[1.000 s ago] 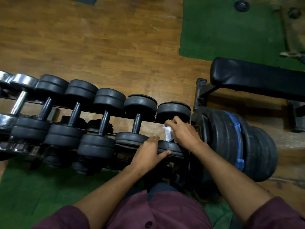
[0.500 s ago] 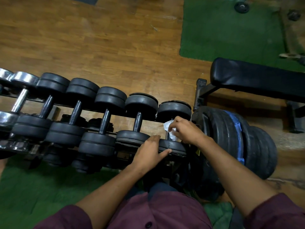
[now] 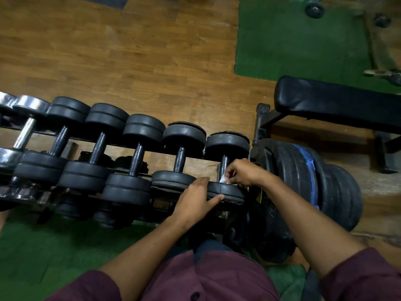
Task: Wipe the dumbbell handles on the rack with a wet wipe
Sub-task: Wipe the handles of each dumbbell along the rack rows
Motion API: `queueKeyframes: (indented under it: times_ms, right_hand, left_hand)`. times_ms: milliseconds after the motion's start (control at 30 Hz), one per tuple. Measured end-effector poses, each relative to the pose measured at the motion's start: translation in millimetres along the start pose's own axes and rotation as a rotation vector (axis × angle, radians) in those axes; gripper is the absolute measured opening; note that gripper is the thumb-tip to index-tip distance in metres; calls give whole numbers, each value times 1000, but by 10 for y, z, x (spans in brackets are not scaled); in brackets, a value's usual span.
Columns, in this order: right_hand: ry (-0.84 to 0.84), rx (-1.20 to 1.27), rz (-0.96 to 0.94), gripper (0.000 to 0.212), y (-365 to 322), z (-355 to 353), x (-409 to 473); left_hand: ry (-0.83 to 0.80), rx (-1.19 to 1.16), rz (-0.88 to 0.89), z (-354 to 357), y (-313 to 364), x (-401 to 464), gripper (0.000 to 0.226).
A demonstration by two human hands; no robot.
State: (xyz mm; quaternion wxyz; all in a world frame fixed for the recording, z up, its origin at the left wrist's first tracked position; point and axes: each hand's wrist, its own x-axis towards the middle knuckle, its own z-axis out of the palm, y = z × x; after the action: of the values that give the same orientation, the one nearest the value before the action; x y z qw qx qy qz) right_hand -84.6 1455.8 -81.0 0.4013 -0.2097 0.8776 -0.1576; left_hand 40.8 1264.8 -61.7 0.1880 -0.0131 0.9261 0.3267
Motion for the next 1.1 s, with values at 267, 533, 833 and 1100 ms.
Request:
queueKeyframes:
  times_ms: [267, 533, 833, 1100]
  right_hand:
    - [479, 50, -13, 18, 69, 247, -64]
    - [376, 52, -240, 19, 133, 213, -98]
    - [393, -328, -263, 28, -33, 178, 111]
    - [616, -181, -62, 27, -4, 284, 87]
  left_hand:
    - [7, -5, 6, 5, 2, -12, 66]
    - [11, -5, 9, 0, 13, -9, 67]
    - [0, 10, 8, -10, 6, 2, 69]
    - [-1, 18, 3, -7, -1, 3, 69]
